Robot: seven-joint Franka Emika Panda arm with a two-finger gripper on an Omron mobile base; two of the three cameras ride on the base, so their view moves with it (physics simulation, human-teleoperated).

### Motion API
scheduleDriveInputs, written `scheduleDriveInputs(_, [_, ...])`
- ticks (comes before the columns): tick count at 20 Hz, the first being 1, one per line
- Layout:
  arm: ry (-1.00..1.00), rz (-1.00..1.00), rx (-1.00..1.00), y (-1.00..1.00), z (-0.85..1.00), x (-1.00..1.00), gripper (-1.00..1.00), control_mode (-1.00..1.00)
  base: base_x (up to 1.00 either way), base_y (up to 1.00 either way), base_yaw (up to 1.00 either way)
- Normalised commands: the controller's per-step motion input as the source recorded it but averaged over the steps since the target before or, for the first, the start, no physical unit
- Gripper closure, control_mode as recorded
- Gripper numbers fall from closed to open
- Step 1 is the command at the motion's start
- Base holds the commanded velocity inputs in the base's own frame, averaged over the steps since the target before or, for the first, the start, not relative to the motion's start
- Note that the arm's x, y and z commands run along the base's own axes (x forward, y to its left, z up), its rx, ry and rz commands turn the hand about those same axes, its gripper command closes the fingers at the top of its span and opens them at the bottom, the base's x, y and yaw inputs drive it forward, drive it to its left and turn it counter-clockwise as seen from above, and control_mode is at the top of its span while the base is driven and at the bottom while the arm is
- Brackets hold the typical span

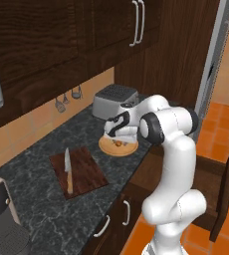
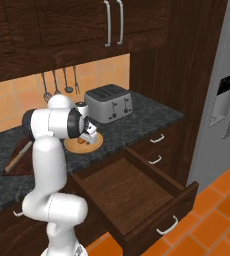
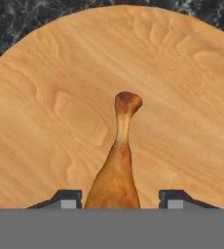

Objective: Pick up the knife from the drawer and place it on the cutting board. Then place the meat from the plate to the cutting board.

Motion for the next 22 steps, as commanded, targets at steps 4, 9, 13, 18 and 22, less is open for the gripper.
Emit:
scheduleDriveInputs(4, [0.00, 0.00, 0.00, 0.01, 0.00, -0.04, 1.00, -1.00, 0.00, 0.00, 0.00])
scheduleDriveInputs(9, [-0.06, 0.01, 0.00, 0.22, 0.09, -0.39, 1.00, -1.00, 0.00, 0.00, 0.00])
scheduleDriveInputs(13, [-0.04, 0.00, 0.00, 0.40, 0.34, -0.71, 1.00, -1.00, 0.00, 0.00, 0.00])
scheduleDriveInputs(18, [0.00, 0.01, 0.00, 0.59, 0.14, -0.64, 1.00, -1.00, 0.00, 0.00, 0.00])
scheduleDriveInputs(22, [0.00, 0.01, 0.00, 0.58, 0.08, -0.38, 1.00, -1.00, 0.00, 0.00, 0.00])
